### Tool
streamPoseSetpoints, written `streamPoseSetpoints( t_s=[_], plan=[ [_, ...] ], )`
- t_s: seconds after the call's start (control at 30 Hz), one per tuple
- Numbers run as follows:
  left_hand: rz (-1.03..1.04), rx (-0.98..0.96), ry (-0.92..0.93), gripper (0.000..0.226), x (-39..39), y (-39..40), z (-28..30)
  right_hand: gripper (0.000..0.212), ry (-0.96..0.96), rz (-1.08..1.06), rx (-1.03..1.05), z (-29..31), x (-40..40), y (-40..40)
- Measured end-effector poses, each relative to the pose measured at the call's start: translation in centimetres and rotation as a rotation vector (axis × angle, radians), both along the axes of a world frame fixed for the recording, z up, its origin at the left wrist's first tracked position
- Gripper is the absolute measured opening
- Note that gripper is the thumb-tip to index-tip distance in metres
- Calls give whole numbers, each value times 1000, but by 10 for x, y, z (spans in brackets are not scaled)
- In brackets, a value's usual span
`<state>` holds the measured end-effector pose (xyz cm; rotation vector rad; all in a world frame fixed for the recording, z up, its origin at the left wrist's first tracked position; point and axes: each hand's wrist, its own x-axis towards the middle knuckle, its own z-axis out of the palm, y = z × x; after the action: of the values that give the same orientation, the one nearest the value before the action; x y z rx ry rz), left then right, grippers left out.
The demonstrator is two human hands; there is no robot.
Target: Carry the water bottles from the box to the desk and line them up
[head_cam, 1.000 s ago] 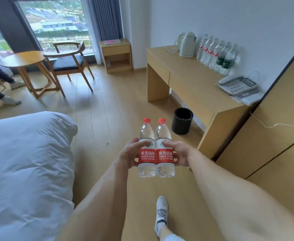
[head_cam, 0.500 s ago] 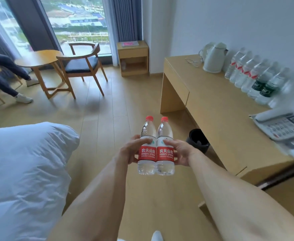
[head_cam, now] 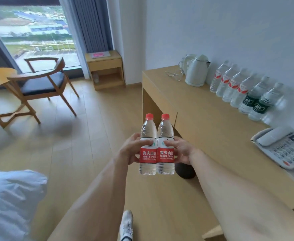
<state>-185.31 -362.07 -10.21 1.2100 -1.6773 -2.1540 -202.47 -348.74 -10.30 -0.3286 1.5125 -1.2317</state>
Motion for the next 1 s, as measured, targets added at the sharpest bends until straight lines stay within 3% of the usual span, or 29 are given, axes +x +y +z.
streamPoseSetpoints(
  t_s=[0.37,0.57,1.0],
  plan=[
    [-209,-35,117,53,-121,-172,30,52,31,-269,-57,24,-80,-133],
    [-301,6,196,62,-197,-208,39,54,96,-402,-72,32,-133,-158],
    [-498,-104,200,65,-386,-252,41,48,181,-576,-136,28,-294,-196]
  ],
)
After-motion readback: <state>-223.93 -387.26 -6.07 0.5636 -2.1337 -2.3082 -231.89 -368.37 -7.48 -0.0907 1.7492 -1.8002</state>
